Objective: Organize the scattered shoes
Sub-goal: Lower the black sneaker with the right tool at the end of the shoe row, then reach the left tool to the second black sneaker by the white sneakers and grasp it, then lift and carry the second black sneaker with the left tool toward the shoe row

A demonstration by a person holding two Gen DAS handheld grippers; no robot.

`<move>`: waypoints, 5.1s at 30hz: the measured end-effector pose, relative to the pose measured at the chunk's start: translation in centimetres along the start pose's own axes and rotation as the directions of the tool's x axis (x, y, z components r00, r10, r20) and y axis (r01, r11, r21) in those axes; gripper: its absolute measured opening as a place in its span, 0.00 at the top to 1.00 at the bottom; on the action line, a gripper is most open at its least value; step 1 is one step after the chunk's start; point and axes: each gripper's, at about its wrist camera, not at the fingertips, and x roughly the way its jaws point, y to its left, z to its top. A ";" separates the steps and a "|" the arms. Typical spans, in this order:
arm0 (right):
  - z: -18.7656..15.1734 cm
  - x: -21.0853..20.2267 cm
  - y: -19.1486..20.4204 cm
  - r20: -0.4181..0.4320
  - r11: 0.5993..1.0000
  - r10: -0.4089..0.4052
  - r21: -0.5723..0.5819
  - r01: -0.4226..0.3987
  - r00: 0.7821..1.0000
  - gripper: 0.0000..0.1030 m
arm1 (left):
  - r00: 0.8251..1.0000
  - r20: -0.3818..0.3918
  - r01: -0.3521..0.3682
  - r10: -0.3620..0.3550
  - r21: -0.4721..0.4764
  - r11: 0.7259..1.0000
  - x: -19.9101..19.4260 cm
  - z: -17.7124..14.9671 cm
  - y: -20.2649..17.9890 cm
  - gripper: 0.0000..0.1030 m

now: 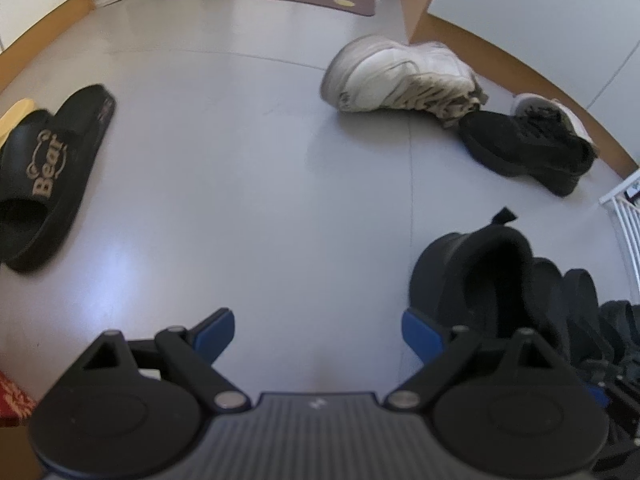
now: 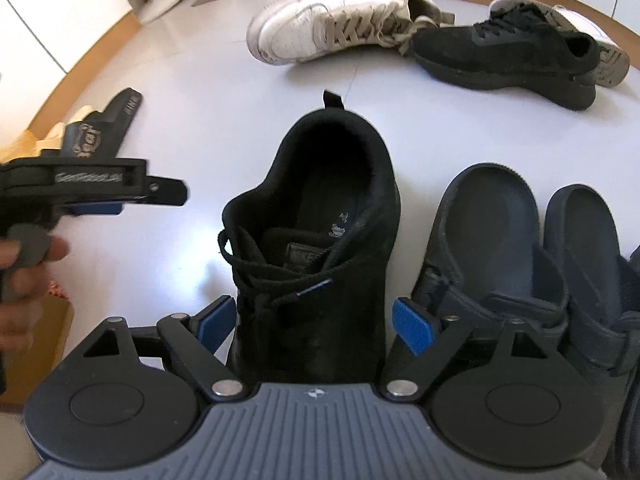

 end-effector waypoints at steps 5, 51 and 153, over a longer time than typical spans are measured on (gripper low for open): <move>0.0 -2.9 -2.9 0.054 0.999 0.009 -0.044 -0.006 0.998 0.14 | 1.000 0.007 0.013 -0.013 0.046 0.999 0.3 0.8 -1.5 0.11; -4.6 -10.1 -21.4 0.199 0.956 -0.179 0.265 0.123 0.964 0.13 | 0.956 0.067 0.225 -0.286 0.459 0.860 12.6 18.8 -28.0 0.15; -3.5 -6.7 -16.8 0.160 0.978 0.096 0.171 -0.123 0.983 0.13 | 1.000 0.008 -0.001 0.002 -0.126 0.992 10.2 14.9 3.2 0.95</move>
